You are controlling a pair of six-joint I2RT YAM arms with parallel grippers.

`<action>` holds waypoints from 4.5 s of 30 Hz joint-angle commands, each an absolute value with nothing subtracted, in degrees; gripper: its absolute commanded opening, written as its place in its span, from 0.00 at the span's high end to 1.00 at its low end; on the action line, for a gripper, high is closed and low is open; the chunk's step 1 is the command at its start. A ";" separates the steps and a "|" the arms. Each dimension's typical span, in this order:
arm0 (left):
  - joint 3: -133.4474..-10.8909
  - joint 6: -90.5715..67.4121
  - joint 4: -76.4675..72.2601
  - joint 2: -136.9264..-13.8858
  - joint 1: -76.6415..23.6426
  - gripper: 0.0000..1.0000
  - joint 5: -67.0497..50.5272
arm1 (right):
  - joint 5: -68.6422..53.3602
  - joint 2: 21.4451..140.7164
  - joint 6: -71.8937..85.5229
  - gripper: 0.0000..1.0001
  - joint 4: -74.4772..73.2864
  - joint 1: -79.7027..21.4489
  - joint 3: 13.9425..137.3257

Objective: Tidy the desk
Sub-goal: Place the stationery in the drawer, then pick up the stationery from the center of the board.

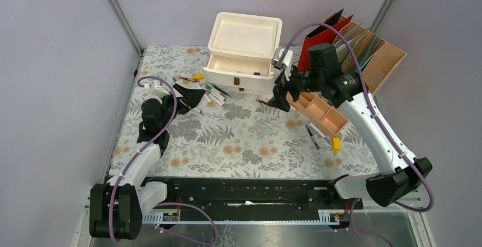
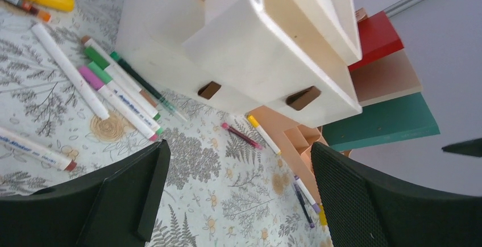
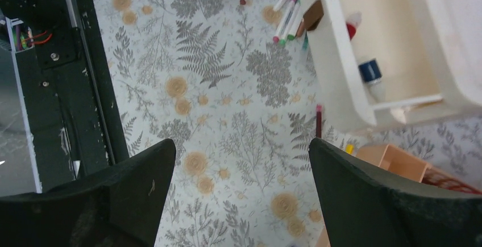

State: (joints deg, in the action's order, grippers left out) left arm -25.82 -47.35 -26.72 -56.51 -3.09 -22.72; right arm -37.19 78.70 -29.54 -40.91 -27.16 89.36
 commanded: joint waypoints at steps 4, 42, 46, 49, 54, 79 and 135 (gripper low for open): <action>-27.64 -49.20 -29.09 -63.26 -1.59 0.01 -24.66 | -41.55 71.30 -33.22 0.05 -41.46 -21.10 75.55; -108.38 -65.79 30.63 -128.31 -3.87 0.43 3.52 | -41.51 66.18 -36.65 0.00 -35.95 -19.14 60.84; -110.83 -66.09 31.93 -130.32 -3.81 0.44 3.87 | -41.15 66.19 -36.74 0.00 -35.94 -19.16 60.73; -111.24 -66.49 31.95 -131.13 -3.78 0.44 3.56 | -40.96 66.35 -36.78 0.00 -35.86 -19.15 60.73; -111.39 -66.69 32.29 -132.08 -3.74 0.46 3.12 | -40.53 66.68 -36.74 0.00 -35.55 -19.16 60.47; -112.38 -64.53 35.52 -134.79 -2.66 0.66 2.48 | -39.90 66.62 -36.74 0.00 -35.29 -19.16 60.38; -99.18 -31.98 28.97 -119.52 -5.01 1.00 -1.10 | -41.40 64.31 -36.47 0.00 -35.33 -19.16 60.30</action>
